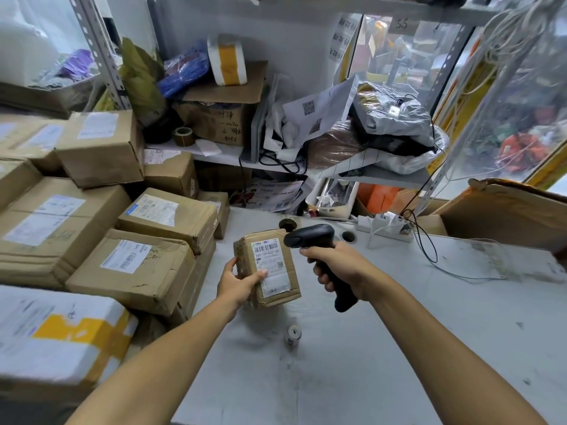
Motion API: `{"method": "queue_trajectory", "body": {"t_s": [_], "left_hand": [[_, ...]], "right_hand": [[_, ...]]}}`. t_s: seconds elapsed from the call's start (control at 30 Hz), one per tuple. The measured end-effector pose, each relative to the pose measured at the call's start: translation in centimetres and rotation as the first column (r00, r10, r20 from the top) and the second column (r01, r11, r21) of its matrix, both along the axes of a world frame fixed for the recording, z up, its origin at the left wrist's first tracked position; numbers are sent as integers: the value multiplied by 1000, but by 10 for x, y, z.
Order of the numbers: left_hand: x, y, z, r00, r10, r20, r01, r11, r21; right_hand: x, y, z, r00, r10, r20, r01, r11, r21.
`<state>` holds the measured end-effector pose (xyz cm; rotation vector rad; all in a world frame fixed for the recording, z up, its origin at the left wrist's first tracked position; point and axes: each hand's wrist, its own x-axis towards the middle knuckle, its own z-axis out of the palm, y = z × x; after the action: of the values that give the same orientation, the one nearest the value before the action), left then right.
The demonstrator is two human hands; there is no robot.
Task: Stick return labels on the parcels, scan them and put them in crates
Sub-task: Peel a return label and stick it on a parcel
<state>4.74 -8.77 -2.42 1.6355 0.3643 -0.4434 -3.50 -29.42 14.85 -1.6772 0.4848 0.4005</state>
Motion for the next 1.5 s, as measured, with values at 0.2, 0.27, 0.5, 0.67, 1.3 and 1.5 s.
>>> {"method": "queue_trajectory", "body": {"t_s": [0.2, 0.27, 0.5, 0.67, 1.3, 1.5], "left_hand": [[2, 6, -5, 1000, 6, -14, -6, 1000, 12], [3, 8, -7, 1000, 8, -20, -8, 1000, 8], [4, 13, -8, 1000, 4, -31, -4, 1000, 10], [5, 16, -9, 999, 11, -36, -11, 1000, 1], [5, 19, -17, 998, 33, -61, -34, 999, -25], [7, 18, -17, 998, 27, -57, -29, 999, -31]], "right_hand": [[3, 0, 2, 1000, 3, 1, -3, 1000, -10], [4, 0, -1, 1000, 4, 5, -4, 1000, 1], [6, 7, -14, 1000, -20, 2, 20, 999, 30], [6, 10, -16, 1000, -1, -13, 1, 1000, 19], [9, 17, -22, 998, 15, -60, -13, 999, 31], [11, 14, -23, 998, 3, -60, -1, 999, 44]]}}
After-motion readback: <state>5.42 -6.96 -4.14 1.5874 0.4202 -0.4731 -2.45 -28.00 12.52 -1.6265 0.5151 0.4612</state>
